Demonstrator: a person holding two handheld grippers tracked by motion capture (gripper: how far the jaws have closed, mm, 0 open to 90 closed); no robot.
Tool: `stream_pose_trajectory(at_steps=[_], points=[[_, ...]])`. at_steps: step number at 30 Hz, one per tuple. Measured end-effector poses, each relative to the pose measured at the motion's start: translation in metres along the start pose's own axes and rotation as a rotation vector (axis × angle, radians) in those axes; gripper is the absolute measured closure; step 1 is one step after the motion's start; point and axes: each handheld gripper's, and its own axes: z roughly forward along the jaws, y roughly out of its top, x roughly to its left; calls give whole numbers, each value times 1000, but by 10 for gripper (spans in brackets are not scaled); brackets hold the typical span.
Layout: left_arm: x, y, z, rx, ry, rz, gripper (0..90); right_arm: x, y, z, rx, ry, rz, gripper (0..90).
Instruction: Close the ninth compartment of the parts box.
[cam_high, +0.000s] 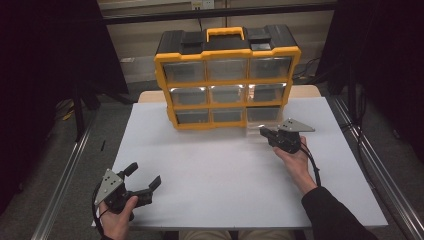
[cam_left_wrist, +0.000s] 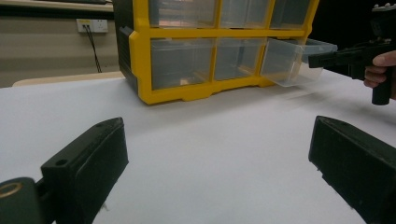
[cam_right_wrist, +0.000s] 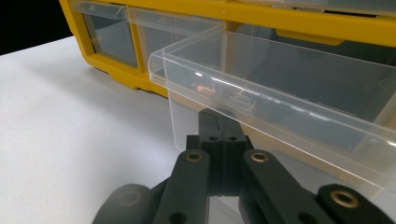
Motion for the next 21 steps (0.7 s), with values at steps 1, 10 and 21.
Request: stream_pose_trajectory(at_steps=[1, 10, 21], points=[[0, 0, 0, -1, 0, 0, 43, 0, 0, 0, 0, 2, -2, 900], [0, 0, 0, 1, 2, 6, 43, -3, 0, 4, -9, -25, 14, 900], [0, 1, 3, 4, -4, 10, 43, -5, 0, 6, -14, -42, 21, 900]])
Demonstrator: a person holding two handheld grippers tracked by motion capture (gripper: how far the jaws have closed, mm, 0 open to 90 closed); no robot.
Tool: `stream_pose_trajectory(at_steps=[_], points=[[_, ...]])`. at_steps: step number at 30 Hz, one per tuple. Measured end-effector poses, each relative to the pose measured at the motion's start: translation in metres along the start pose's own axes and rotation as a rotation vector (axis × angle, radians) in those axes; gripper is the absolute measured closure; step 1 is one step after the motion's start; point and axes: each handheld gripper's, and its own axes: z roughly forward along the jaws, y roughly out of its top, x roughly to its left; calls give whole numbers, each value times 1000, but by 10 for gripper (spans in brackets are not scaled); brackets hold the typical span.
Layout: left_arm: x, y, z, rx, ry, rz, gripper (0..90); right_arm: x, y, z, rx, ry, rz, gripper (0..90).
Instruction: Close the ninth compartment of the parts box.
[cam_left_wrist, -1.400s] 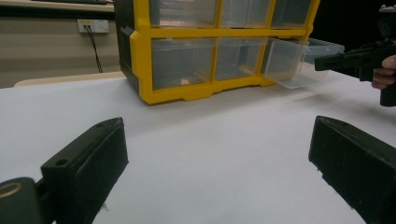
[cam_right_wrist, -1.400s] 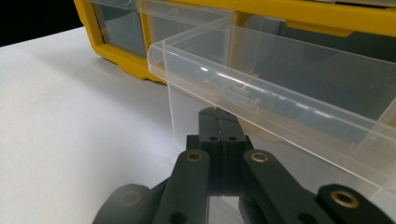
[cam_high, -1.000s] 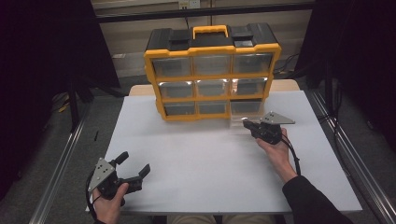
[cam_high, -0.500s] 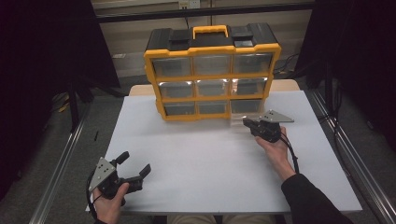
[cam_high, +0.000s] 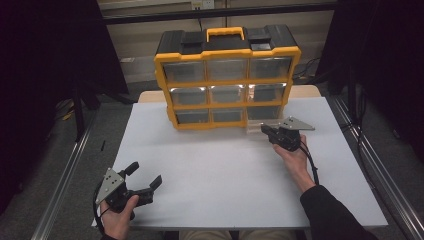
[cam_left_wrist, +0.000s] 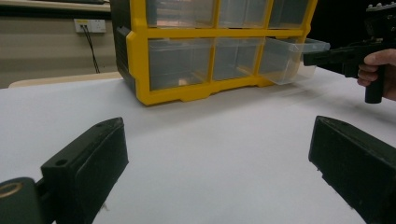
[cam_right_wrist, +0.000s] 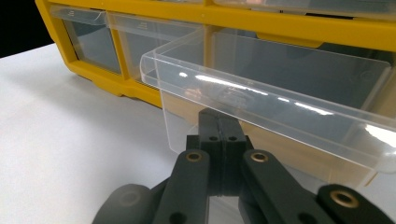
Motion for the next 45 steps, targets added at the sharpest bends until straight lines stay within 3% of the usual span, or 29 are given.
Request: stream_pose_trajectory(at_steps=[10, 13, 20, 34, 45], points=[[-1, 0, 1, -2, 1, -10, 43, -2, 0, 4, -3, -9, 6, 900], [0, 0, 0, -3, 6, 6, 44, -3, 0, 5, -4, -16, 10, 900], [-1, 0, -1, -7, 4, -13, 44, -3, 8, 8, 8, -26, -10, 900], [-1, 0, 0, -3, -2, 6, 44, -6, 6, 13, 0, -30, 9, 900], [-1, 0, -1, -7, 2, -3, 44, -8, 9, 18, 4, -35, 18, 900]])
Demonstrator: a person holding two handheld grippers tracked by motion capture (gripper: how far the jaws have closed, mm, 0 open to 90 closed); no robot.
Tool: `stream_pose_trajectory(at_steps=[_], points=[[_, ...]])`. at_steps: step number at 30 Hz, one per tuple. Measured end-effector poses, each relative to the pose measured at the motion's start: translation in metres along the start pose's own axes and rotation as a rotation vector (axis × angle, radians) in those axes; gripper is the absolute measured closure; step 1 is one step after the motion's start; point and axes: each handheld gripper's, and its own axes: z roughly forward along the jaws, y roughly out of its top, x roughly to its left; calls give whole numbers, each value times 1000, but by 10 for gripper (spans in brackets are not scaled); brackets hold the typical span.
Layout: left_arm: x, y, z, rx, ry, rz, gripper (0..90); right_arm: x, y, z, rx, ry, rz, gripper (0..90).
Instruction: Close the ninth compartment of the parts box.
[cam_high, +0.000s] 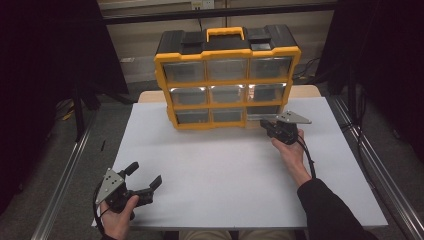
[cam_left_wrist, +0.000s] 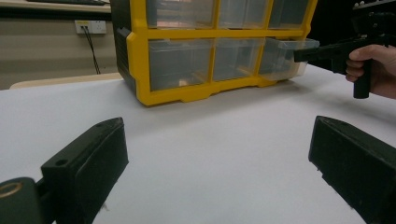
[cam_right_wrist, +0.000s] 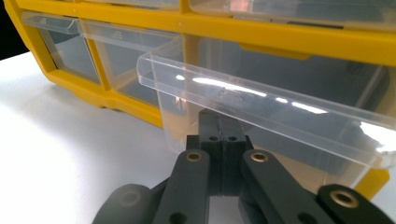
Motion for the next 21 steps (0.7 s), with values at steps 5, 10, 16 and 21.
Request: stream_pose_trajectory(at_steps=[5, 10, 16, 21], points=[[0, 0, 0, -3, 1, -3, 44, -1, 2, 3, -1, 1, 6, 900], [0, 0, 0, -1, 2, -3, 43, -2, 3, 5, 2, 0, 10, 900], [0, 0, 0, 6, -6, 1, 44, -4, 3, 7, -5, 6, 33, 900], [0, 0, 0, 3, 0, 1, 44, -5, 4, 9, -3, 8, 37, 900]])
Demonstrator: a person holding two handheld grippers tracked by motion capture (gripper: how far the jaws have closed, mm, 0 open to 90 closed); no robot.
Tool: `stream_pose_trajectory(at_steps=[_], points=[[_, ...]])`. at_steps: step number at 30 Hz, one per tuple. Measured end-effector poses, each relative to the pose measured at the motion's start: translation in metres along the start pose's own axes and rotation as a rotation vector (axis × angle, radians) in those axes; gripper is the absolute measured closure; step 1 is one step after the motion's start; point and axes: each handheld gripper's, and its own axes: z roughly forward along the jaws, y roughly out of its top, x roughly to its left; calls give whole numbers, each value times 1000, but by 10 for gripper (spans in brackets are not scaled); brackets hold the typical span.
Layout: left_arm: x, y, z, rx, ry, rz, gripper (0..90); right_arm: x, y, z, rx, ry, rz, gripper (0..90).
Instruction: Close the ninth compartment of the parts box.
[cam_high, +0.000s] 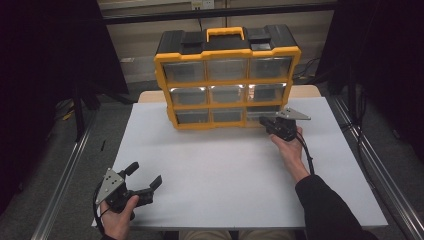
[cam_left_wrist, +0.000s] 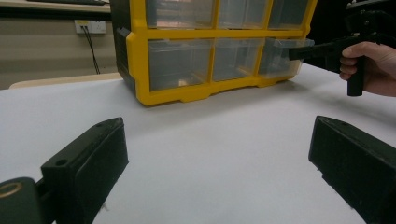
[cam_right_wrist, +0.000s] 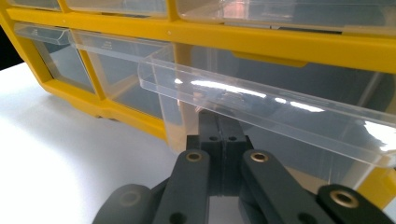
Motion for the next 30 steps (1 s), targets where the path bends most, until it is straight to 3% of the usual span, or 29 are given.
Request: stream_pose_trajectory(at_steps=[30], points=[[0, 0, 0, 2, 3, 3, 44, -4, 4, 11, 10, -24, 0, 900]])
